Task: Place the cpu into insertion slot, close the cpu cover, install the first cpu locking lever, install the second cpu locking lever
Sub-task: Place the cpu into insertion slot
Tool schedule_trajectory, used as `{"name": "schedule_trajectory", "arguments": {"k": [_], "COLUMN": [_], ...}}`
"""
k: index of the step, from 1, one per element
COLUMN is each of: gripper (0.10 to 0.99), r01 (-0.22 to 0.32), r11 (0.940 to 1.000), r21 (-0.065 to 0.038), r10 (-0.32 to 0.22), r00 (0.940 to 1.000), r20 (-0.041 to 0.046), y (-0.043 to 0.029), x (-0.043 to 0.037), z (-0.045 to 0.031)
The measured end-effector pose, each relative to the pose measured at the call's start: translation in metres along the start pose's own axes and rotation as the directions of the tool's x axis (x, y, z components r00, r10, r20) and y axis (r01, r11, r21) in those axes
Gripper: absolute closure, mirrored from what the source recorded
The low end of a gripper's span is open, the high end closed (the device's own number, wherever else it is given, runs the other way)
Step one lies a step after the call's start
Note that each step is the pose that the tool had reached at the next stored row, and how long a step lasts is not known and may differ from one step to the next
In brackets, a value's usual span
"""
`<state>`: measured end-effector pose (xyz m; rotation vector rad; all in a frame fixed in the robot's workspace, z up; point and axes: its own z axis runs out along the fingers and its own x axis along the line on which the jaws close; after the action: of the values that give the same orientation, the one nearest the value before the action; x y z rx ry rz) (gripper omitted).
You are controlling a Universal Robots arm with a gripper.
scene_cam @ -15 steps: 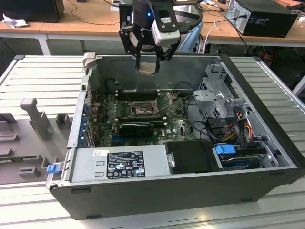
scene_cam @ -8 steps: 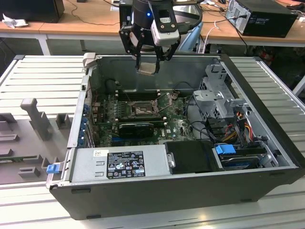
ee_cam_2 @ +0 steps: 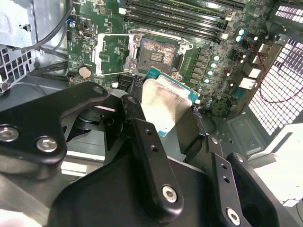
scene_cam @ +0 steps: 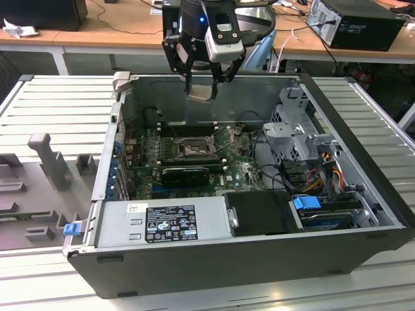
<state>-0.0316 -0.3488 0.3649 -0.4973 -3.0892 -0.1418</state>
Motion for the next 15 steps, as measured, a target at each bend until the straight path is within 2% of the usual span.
{"name": "schedule_trajectory", "arguments": {"k": [15], "gripper": [0.557], "r01": [-0.020], "r11": [0.9998], "r21": [0.000], "r10": [0.020], "r00": [0.9998], "r20": [0.0017], "y": [0.0000], "x": [0.0000], "z": [0.0000]}}
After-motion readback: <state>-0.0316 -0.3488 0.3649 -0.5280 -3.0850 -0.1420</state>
